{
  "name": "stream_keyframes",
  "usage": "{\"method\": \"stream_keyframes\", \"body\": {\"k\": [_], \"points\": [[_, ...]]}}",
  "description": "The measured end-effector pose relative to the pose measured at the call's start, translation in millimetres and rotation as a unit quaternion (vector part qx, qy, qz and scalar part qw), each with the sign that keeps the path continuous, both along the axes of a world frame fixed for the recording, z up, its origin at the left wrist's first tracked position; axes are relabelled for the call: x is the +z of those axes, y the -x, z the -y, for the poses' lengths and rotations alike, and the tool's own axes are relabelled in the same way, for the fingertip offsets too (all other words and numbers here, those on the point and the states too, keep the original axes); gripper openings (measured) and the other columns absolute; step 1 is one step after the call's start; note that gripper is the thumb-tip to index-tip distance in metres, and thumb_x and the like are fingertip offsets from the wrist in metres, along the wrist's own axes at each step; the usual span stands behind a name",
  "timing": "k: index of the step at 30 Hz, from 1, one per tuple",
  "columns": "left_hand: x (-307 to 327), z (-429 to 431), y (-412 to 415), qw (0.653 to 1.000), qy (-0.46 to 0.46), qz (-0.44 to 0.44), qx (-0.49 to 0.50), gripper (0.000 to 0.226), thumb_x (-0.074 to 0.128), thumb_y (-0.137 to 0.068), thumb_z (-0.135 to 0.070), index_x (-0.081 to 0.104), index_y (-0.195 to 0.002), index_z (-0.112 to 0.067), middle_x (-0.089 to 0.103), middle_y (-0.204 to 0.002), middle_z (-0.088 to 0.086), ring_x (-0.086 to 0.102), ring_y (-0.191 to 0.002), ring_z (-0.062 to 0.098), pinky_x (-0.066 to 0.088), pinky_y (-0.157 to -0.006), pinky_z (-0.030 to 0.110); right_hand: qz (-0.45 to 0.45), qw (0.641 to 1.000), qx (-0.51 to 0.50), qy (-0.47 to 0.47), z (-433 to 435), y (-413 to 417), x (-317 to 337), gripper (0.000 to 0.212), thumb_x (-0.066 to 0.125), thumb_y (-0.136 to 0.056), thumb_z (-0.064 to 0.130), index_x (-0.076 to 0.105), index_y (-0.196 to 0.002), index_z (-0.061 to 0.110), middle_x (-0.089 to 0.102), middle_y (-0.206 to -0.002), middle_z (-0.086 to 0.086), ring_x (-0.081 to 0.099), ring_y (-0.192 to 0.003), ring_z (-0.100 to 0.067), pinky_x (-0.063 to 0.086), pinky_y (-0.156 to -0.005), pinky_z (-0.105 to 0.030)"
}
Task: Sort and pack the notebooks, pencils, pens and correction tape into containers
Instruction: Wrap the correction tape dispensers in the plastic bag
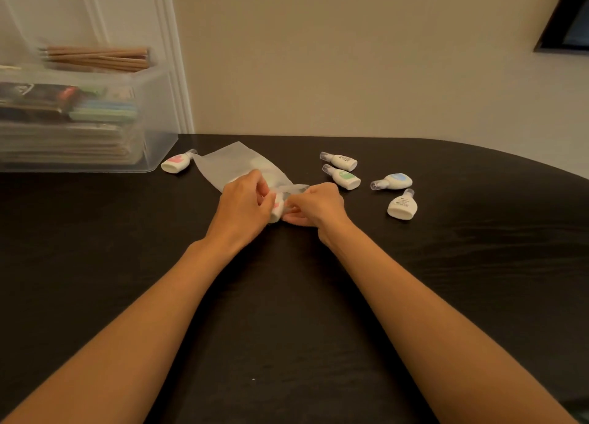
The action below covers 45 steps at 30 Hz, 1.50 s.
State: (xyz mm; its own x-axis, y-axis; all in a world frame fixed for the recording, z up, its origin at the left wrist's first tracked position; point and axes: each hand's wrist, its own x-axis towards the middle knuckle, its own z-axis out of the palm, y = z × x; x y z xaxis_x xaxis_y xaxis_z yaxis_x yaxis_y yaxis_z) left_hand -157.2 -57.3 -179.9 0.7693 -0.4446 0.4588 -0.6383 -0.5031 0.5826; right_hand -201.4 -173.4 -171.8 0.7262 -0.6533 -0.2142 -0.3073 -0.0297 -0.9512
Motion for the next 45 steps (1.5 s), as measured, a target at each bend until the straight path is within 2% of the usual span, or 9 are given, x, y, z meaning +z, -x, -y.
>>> {"method": "stream_keyframes", "body": {"k": [2,7,10,13,22,28,34,38,45], "points": [[0.0,-2.2,0.0,0.999,-0.023,-0.022,0.002,0.014,0.060,-0.086,-0.027,0.050,-0.083,-0.018,0.048,-0.076,-0.008,0.046,-0.068,0.008,0.034,-0.056,0.018,-0.003,1.000,0.011,0.005,6.6,6.0,3.4,0.016,0.065,-0.081,0.001,0.061,-0.097,0.005,0.068,-0.091,-0.014,0.070,-0.067,-0.020,0.060,-0.067,-0.030],[0.7,-4.4,2.9,0.996,-0.082,-0.045,0.017,0.033,0.064,-0.081,-0.045,0.045,-0.089,-0.019,0.046,-0.088,-0.006,0.049,-0.080,0.014,0.040,-0.065,0.026,-0.002,0.965,0.009,0.263,21.6,8.3,-4.9,0.040,0.069,-0.082,0.021,0.051,-0.117,0.019,0.059,-0.113,-0.003,0.059,-0.101,-0.020,0.049,-0.086,-0.034],[0.5,-4.9,2.4,0.996,-0.076,-0.039,0.031,0.033,0.062,-0.083,-0.046,0.044,-0.089,-0.019,0.046,-0.093,-0.003,0.048,-0.082,0.016,0.038,-0.066,0.027,-0.013,0.947,0.041,0.318,20.3,3.3,-8.6,0.004,0.061,-0.088,0.023,0.061,-0.089,0.019,0.064,-0.106,-0.003,0.059,-0.094,-0.017,0.042,-0.073,-0.028],[0.7,-5.8,0.0,0.994,-0.071,-0.045,0.070,0.033,0.063,-0.084,-0.042,0.043,-0.092,-0.018,0.047,-0.099,0.002,0.048,-0.089,0.018,0.037,-0.069,0.028,-0.022,0.925,0.079,0.372,16.3,-0.8,-11.4,0.015,0.055,-0.090,0.017,0.055,-0.075,0.019,0.058,-0.101,-0.004,0.057,-0.093,-0.021,0.043,-0.072,-0.031],[-0.9,0.8,-5.4,0.983,-0.129,-0.006,0.134,0.022,0.047,-0.096,-0.025,0.048,-0.105,-0.005,0.052,-0.109,0.017,0.051,-0.097,0.033,0.036,-0.069,0.034,0.037,0.921,0.171,0.349,15.4,4.8,-8.4,0.010,0.051,-0.084,-0.001,0.054,-0.076,0.004,0.053,-0.124,-0.011,0.050,-0.114,-0.026,0.039,-0.093,-0.036],[-2.8,0.9,-8.1,0.977,-0.147,-0.003,0.155,0.061,0.068,-0.080,-0.042,0.036,-0.120,-0.008,0.038,-0.119,0.013,0.047,-0.105,0.030,0.038,-0.070,0.033,0.006,0.913,0.235,0.334,18.7,6.8,-9.6,0.014,0.049,-0.086,0.002,0.046,-0.074,0.008,0.053,-0.128,-0.023,0.049,-0.119,-0.035,0.040,-0.097,-0.050],[-2.5,-3.2,-19.4,0.984,-0.128,-0.027,0.124,0.034,0.062,-0.088,-0.024,0.046,-0.111,-0.005,0.047,-0.113,0.016,0.049,-0.099,0.035,0.034,-0.069,0.033,0.009,0.903,0.264,0.338,23.4,4.9,-9.0,0.028,0.049,-0.087,0.004,0.038,-0.064,0.016,0.056,-0.124,-0.023,0.053,-0.111,-0.035,0.043,-0.086,-0.042],[-1.1,-4.6,-21.6,0.984,-0.124,-0.022,0.122,0.010,0.051,-0.091,-0.008,0.049,-0.100,-0.003,0.053,-0.108,0.021,0.051,-0.092,0.036,0.035,-0.066,0.034,0.025,0.902,0.253,0.349,22.1,1.4,-13.1,0.013,0.051,-0.087,0.006,0.048,-0.075,0.008,0.054,-0.127,-0.022,0.050,-0.117,-0.034,0.039,-0.097,-0.049],[5.2,8.0,-14.7,0.981,-0.148,-0.037,0.116,0.005,0.051,-0.090,-0.007,0.046,-0.089,-0.009,0.051,-0.107,0.018,0.048,-0.088,0.031,0.039,-0.069,0.036,0.079,0.959,0.170,0.210,26.1,-11.1,-8.5,0.010,0.052,-0.079,0.008,0.061,-0.078,0.011,0.063,-0.113,-0.007,0.055,-0.107,-0.019,0.043,-0.092,-0.034]]}}
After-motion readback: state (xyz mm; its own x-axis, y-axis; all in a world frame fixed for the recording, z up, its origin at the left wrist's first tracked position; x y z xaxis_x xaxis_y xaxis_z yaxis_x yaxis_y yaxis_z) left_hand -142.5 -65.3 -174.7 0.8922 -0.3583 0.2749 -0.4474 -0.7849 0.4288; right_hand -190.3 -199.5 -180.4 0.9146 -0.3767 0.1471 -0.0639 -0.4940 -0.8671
